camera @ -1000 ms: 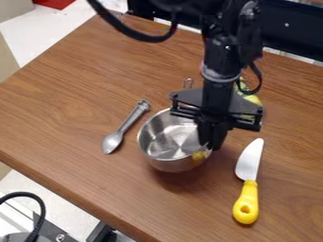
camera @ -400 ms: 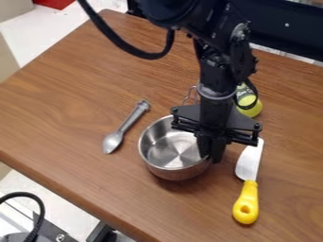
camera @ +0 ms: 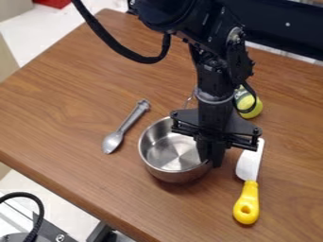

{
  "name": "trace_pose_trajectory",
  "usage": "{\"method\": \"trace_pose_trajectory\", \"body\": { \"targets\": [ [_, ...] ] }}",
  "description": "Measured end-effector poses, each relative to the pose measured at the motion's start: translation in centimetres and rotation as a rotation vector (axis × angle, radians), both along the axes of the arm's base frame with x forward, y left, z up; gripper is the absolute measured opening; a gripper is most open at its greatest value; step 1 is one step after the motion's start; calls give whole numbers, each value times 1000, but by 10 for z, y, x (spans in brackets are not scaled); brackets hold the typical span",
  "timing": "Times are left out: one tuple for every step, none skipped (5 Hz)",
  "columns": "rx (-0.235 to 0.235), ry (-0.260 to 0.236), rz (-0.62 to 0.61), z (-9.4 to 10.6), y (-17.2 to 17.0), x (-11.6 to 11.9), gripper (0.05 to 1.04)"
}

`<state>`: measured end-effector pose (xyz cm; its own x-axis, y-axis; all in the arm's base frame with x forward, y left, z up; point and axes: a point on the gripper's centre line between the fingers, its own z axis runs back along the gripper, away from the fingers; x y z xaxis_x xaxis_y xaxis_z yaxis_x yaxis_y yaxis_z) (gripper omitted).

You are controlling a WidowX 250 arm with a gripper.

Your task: Put the pan between the spoon and the yellow knife

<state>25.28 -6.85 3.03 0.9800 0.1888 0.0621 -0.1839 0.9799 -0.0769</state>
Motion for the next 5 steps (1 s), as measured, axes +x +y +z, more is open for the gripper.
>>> {"method": "trace_pose_trajectory", "body": {
  "targets": [
    [11, 15, -4, -4, 1, -1, 220],
    [-4, 43, -6, -4, 2, -5, 468],
    [-55, 50, 1, 4, 1, -5, 767],
    [-79, 42, 10, 13, 3, -2, 991],
    [-78, 1, 43, 31, 10, 8, 999]
  ]
}}
